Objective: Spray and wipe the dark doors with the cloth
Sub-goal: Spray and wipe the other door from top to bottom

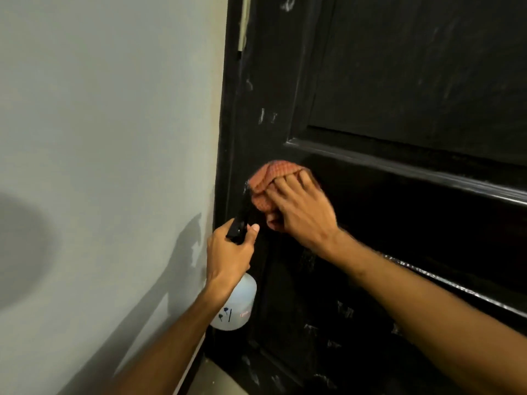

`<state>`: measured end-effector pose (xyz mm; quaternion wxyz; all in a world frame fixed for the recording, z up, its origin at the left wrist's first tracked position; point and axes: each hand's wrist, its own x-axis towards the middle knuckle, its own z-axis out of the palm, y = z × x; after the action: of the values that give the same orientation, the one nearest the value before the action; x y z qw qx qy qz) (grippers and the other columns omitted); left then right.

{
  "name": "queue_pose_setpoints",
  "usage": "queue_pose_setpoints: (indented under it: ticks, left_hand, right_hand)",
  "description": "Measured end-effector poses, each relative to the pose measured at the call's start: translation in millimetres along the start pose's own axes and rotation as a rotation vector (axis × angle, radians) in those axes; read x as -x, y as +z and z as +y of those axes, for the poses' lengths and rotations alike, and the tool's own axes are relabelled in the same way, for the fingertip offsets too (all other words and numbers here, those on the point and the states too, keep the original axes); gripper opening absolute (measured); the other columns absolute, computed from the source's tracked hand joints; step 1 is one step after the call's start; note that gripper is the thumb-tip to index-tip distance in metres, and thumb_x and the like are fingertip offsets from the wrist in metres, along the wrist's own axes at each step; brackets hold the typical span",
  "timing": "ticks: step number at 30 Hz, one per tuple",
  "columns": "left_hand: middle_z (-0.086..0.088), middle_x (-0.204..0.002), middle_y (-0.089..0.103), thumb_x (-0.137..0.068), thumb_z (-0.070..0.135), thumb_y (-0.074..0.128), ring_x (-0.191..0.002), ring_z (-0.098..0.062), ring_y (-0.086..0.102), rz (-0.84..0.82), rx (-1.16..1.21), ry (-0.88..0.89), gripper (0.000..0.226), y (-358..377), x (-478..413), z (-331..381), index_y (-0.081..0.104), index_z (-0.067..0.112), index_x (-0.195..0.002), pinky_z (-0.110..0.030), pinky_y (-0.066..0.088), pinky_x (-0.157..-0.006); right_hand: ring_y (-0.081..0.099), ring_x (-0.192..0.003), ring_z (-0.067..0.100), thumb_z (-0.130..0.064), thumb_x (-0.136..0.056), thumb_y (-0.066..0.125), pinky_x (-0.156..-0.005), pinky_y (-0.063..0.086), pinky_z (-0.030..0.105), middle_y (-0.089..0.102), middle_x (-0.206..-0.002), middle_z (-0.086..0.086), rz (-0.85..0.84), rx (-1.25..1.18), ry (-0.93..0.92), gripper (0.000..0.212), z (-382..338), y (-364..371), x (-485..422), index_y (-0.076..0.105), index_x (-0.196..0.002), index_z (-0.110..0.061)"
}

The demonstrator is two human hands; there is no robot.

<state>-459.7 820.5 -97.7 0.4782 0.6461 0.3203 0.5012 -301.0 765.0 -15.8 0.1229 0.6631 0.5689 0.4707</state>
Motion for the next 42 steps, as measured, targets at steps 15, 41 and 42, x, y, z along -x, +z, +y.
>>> queue_pose_setpoints:
  ticks: [15,41,42]
  left_hand:
    - [-0.003,-0.065,0.066,-0.093,0.032,0.074,-0.038,-0.006,0.056,0.057,-0.035,0.025,0.020,-39,-31,-20,0.071,0.016,-0.105,-0.017,0.044,-0.039]
    - [-0.021,-0.079,0.073,-0.094,0.033,0.072,-0.043,-0.023,0.057,-0.371,0.110,0.178,0.021,104,142,108,0.069,0.014,-0.089,-0.030,0.051,-0.046]
    - [-0.020,-0.079,0.073,-0.095,0.034,0.072,-0.043,-0.023,0.058,-0.380,0.107,0.187,0.021,109,146,113,0.069,0.014,-0.089,-0.030,0.052,-0.046]
  right_hand:
    - [0.024,-0.151,0.036,-0.052,-0.099,0.040,-0.125,0.004,0.051,0.033,-0.162,0.015,-0.238,0.060,-0.258,0.069,-93,46,-33,0.037,-0.156,-0.015]
    - [0.027,-0.150,0.038,-0.035,-0.094,0.046,-0.126,0.012,0.051,0.043,-0.156,0.016,-0.003,-0.068,0.493,0.059,95,-32,260,0.045,-0.150,-0.017]
    - [0.033,-0.146,0.038,-0.032,-0.090,0.047,-0.125,0.013,0.050,0.048,-0.150,0.016,-0.020,-0.063,0.384,0.056,96,-31,271,0.050,-0.144,-0.017]
